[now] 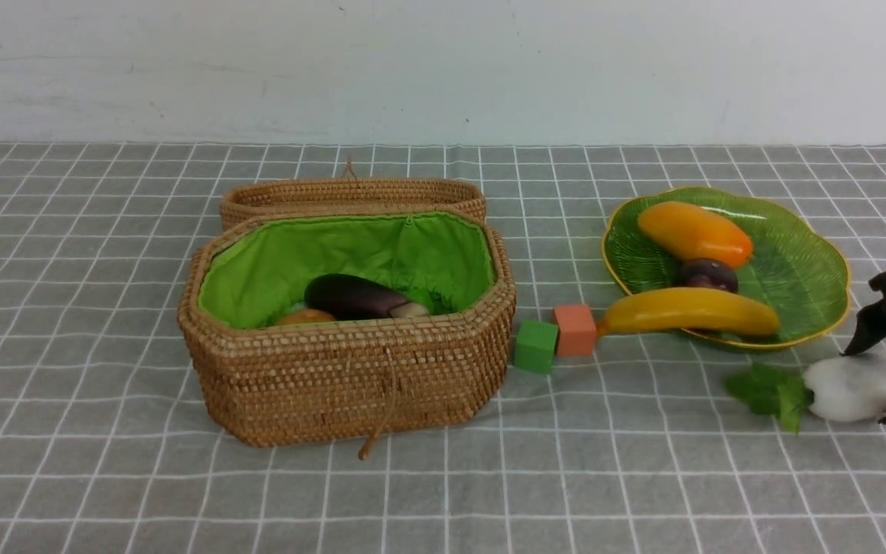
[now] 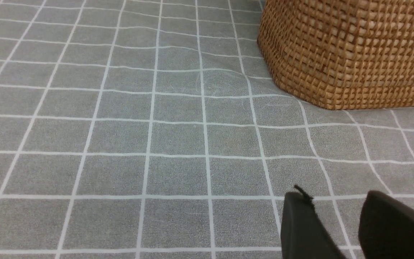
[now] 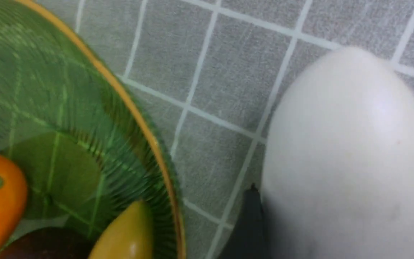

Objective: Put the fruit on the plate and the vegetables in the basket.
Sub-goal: Take a daikon with your right arm and place it on the basket on the left.

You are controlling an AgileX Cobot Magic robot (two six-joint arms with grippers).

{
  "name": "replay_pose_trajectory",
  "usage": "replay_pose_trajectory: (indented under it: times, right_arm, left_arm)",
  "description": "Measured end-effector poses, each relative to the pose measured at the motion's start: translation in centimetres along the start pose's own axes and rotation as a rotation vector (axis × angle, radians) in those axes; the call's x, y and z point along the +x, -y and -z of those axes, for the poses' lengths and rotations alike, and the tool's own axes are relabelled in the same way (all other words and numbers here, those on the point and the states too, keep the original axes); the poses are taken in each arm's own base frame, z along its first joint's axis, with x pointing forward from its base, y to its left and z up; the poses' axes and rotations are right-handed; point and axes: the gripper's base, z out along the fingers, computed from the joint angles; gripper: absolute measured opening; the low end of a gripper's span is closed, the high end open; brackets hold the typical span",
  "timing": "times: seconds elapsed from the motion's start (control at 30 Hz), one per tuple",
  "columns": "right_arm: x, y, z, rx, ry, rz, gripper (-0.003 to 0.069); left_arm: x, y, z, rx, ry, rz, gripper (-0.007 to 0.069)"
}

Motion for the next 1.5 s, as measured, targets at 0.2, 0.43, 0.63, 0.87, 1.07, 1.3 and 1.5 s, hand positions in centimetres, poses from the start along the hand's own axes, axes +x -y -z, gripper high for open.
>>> replay_pose_trajectory:
  times: [0.2,0.43,0.63,0.87,1.07,1.3,1.5]
  right_arm:
    - [0.0,0.2,-0.4,0.019,-0.01,0.004,0.0496]
    - [0.2,0.2,3.0,0.047,-0.01,0.117,0.0496]
    - [0.5,-2.1,10.0,-0.177,0.127,0.341,0.0496]
    - [8.2,-7.6,17.9,-0.549,0.176,0.954,0.0496]
    - [18.1,-13.4,18.8,-0.874,0.118,1.347,0.0496]
    - [26.2,-17.4,13.1,-0.986,0.245,1.529,0.0496]
    - [29.6,-18.0,7.7,-0.953,0.241,1.64,0.0496]
  left_arm:
    - [0.0,0.0,0.0,0.0,0.0,0.0,0.0239]
    - [0.0,0.0,0.0,0.0,0.0,0.0,0.0239]
    - [0.0,0.0,0.0,0.0,0.0,0.0,0.0239]
    - [0.0,0.0,0.0,0.0,0.0,0.0,0.0239]
    - [0.0,0.0,0.0,0.0,0.0,0.0,0.0239]
    - [0.0,0.0,0.0,0.0,0.0,0.0,0.0239]
    - [0.0,0.0,0.0,0.0,0.0,0.0,0.0239]
